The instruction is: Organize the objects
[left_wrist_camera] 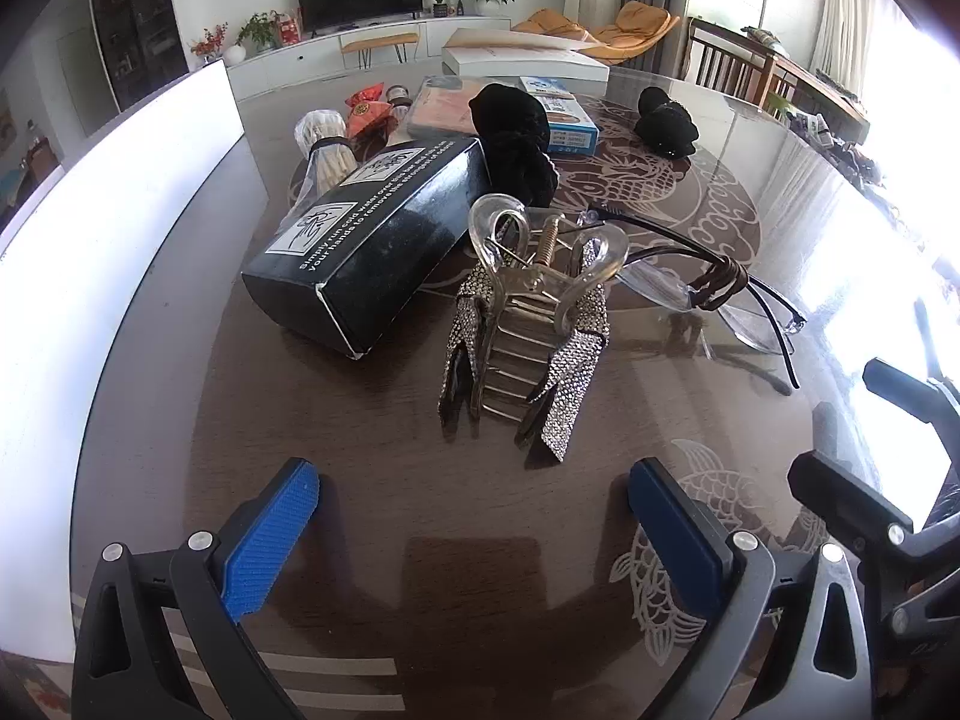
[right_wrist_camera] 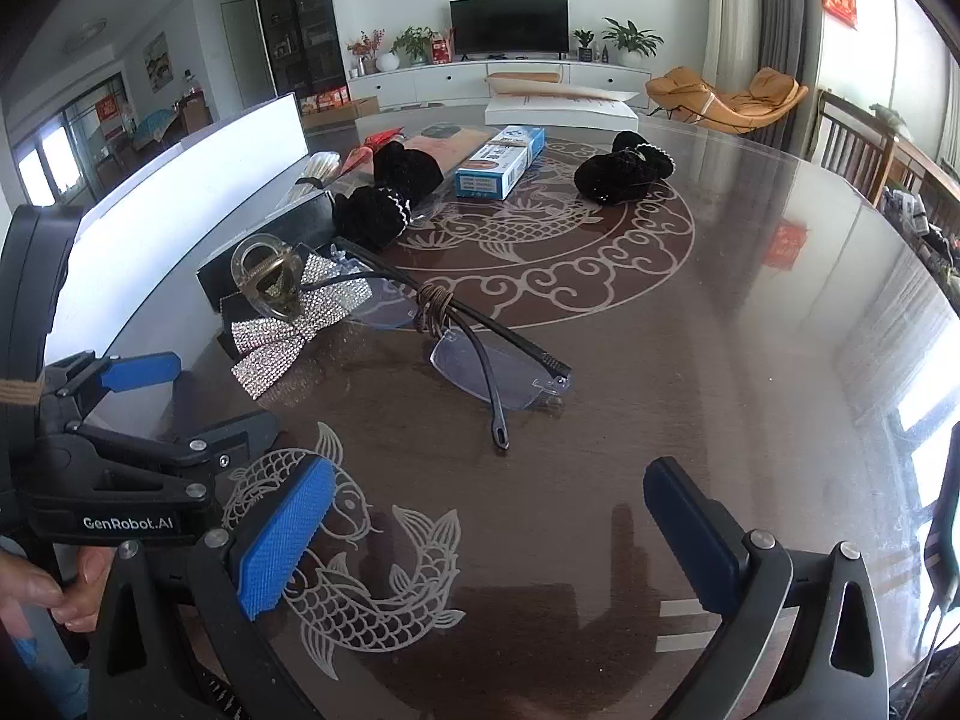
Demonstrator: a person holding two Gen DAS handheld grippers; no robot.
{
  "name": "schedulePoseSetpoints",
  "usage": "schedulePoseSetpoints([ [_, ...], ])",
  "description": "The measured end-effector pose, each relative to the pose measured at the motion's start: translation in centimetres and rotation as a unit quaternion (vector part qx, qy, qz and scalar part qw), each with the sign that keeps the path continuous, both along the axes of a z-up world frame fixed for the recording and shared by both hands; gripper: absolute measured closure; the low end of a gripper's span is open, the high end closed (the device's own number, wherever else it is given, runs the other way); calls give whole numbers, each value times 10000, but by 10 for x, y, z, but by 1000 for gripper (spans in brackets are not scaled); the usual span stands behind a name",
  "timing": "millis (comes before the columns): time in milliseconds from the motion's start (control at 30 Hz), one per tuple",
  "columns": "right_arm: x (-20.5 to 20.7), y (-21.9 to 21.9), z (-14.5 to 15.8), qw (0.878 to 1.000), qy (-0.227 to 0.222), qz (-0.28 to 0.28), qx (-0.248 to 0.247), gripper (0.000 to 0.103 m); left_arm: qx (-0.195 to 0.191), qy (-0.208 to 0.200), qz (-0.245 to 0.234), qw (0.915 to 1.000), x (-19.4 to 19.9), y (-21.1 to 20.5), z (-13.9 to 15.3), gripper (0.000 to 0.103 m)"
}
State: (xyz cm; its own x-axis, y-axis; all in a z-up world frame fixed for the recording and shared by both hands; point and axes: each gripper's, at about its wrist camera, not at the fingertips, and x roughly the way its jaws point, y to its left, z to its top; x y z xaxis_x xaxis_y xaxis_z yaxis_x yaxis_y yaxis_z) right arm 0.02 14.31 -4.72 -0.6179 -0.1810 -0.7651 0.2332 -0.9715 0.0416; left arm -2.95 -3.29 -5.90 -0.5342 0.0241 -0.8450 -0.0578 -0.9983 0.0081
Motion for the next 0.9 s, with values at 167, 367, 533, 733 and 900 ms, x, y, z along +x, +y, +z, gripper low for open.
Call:
schedulePoseSetpoints([
  [167, -1, -11, -8, 9994, -140, 146, 297, 0, 0, -79, -66, 9999, -12, -4, 0, 0],
  [367, -3, -12, -14, 9989, -279, 171, 334, 0, 3, -70, -160, 9998, -23, -6, 0, 0],
  [533, -6, -11, -15, 9990, -276, 137, 310, 0, 10, 43, -183, 9998, -31, -8, -1, 0],
  [733, -5, -10, -14, 9993, -235, 106, 288, 0, 17, 125, -230, 9997, -31, -9, 0, 0],
  [900, -7, -10, -14, 9994, -193, 94, 278, 0, 16, 129, -234, 9996, -32, -9, 0, 0],
])
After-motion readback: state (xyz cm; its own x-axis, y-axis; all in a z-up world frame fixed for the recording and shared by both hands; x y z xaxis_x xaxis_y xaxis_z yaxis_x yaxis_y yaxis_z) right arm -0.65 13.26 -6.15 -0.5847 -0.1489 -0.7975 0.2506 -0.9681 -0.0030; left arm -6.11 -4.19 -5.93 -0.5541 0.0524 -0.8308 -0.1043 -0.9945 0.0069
